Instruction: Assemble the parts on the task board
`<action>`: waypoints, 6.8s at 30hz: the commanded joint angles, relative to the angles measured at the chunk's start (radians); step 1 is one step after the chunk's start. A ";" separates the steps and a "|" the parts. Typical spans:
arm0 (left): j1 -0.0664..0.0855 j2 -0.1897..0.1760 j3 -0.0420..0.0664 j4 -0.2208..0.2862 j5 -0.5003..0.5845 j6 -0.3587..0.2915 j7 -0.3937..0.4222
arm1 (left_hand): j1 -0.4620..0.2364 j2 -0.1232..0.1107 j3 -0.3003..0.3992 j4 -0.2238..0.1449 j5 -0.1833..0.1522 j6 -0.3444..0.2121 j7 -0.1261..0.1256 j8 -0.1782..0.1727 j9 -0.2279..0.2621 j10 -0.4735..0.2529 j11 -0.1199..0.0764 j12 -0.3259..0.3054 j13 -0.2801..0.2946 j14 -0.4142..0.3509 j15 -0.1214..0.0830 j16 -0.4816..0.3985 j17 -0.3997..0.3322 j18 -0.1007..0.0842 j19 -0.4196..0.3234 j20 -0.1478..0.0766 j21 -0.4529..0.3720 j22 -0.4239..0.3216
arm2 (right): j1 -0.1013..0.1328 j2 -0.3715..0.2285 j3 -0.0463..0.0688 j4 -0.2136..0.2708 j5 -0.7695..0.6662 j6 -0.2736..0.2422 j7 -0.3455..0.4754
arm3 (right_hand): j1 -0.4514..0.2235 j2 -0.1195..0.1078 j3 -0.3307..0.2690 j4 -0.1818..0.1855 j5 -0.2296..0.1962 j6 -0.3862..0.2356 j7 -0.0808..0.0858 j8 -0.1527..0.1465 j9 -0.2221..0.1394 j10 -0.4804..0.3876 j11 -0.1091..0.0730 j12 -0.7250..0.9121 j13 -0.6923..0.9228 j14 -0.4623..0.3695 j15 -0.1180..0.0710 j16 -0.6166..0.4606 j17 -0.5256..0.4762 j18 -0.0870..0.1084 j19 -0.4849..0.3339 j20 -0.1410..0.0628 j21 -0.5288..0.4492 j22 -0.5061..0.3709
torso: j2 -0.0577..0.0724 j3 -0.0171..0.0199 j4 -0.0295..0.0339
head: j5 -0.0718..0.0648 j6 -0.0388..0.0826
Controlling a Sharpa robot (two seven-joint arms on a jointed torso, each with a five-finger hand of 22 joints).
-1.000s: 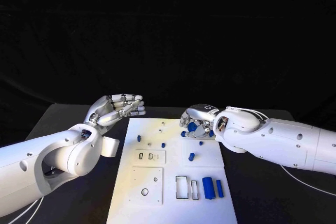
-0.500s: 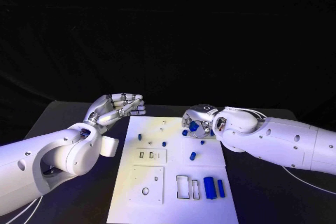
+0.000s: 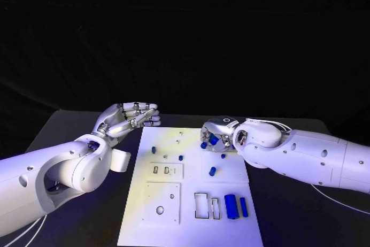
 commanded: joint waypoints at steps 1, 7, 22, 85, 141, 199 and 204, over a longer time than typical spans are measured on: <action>0.003 0.000 0.001 0.003 -0.004 0.020 0.001 | -0.002 -0.010 0.007 -0.001 -0.003 -0.002 0.031 -0.005 -0.001 0.002 0.005 -0.002 0.000 -0.001 0.005 -0.007 0.002 0.006 0.005 0.000 -0.002 -0.001 | -0.002 0.003 0.000 -0.001 -0.016 0.019 -0.006 | -0.001 0.007 0.009 0.001 0.004 0.009 -0.002 0.007 0.002 0.009 -0.001 0.004 0.001 0.027 0.000 0.008 0.004 -0.019 0.008 0.000 0.006 0.007 | 0.004 -0.0006 0.0013 | 0.000 -0.002; 0.004 -0.001 0.001 0.004 -0.004 0.021 0.000 | -0.003 -0.010 0.008 -0.001 -0.003 -0.002 0.032 -0.005 -0.001 0.001 0.006 -0.004 -0.001 -0.001 0.005 -0.008 0.002 0.006 0.005 0.001 -0.002 -0.001 | -0.003 0.007 0.000 -0.002 -0.014 0.008 -0.005 | -0.001 0.012 0.023 0.007 0.004 0.018 -0.007 0.014 0.010 0.023 -0.005 0.007 0.004 0.028 -0.004 0.020 0.016 -0.022 0.015 -0.003 0.020 0.028 | 0.005 -0.0013 0.0011 | 0.000 -0.006; 0.006 -0.003 0.002 0.004 -0.004 0.022 -0.004 | -0.004 -0.010 0.009 -0.001 -0.003 -0.003 0.032 -0.006 -0.002 0.001 0.006 -0.005 0.000 -0.002 0.006 -0.009 0.002 0.006 0.005 0.001 -0.003 -0.002 | -0.003 0.009 0.000 -0.001 -0.002 -0.022 -0.021 | 0.007 0.029 0.061 0.018 -0.046 0.036 -0.019 0.034 0.032 0.057 -0.016 0.013 0.014 0.030 -0.014 0.042 0.035 -0.029 0.032 -0.010 0.052 0.077 | 0.010 -0.0032 0.0017 | -0.002 -0.010; 0.012 0.006 0.002 -0.005 -0.004 0.026 -0.014 | 0.005 -0.007 0.025 -0.014 -0.003 -0.007 0.036 -0.012 -0.004 0.000 0.009 -0.016 0.000 -0.001 0.007 -0.014 0.004 0.006 0.007 0.001 -0.006 -0.006 | 0.001 0.211 0.008 -0.144 0.007 -0.232 -0.102 | 0.011 0.062 0.118 0.003 -0.086 0.051 -0.052 0.147 0.167 0.116 -0.048 0.027 0.062 0.031 -0.039 0.061 0.042 -0.037 0.046 -0.036 0.080 0.130 | 0.025 -0.0071 0.0068 | 0.006 0.006; 0.022 0.004 0.002 -0.007 -0.004 0.032 -0.019 | 0.003 -0.009 0.033 -0.020 -0.003 -0.008 0.036 -0.015 -0.005 0.001 0.009 -0.022 0.000 0.001 0.007 -0.018 0.006 0.006 0.008 0.002 -0.008 -0.008 | -0.012 0.199 0.008 -0.136 0.030 -0.239 -0.087 | -0.045 -0.019 0.056 0.021 -0.089 -0.099 -0.005 0.018 0.160 -0.047 0.003 -0.001 0.049 0.005 0.004 0.026 -0.041 -0.019 -0.008 0.005 0.026 0.066 | 0.028 -0.0049 0.0040 | 0.019 0.002; 0.021 0.000 0.002 -0.039 0.004 0.054 -0.020 | 0.002 -0.011 0.038 -0.024 -0.003 -0.009 0.035 -0.016 -0.006 0.000 0.009 -0.026 0.000 0.001 0.008 -0.020 0.007 0.006 0.008 0.002 -0.009 -0.009 | -0.004 -0.044 0.012 -0.036 0.373 -0.117 -0.125 | 0.092 0.055 -0.362 0.185 -0.080 -0.203 -0.007 0.112 0.259 0.227 -0.023 1.303 1.211 0.089 -0.011 0.237 0.377 -0.063 0.122 -0.009 0.147 0.276 | 0.012 0.0192 -0.0182 | 0.017 -0.008; 0.021 0.000 0.002 -0.039 0.004 0.055 -0.021 | 0.002 -0.011 0.038 -0.024 -0.003 -0.009 0.035 -0.016 -0.006 0.000 0.009 -0.026 0.000 0.001 0.008 -0.020 0.007 0.006 0.008 0.002 -0.009 -0.009 | -0.006 -0.038 0.012 -0.039 0.368 -0.111 -0.126 | 0.098 0.058 -0.360 0.187 -0.079 -0.201 -0.008 0.114 0.259 0.227 -0.023 1.305 1.212 0.089 -0.011 0.238 0.380 -0.063 0.123 -0.008 0.147 0.278 | 0.012 0.0194 -0.0198 | 0.018 -0.011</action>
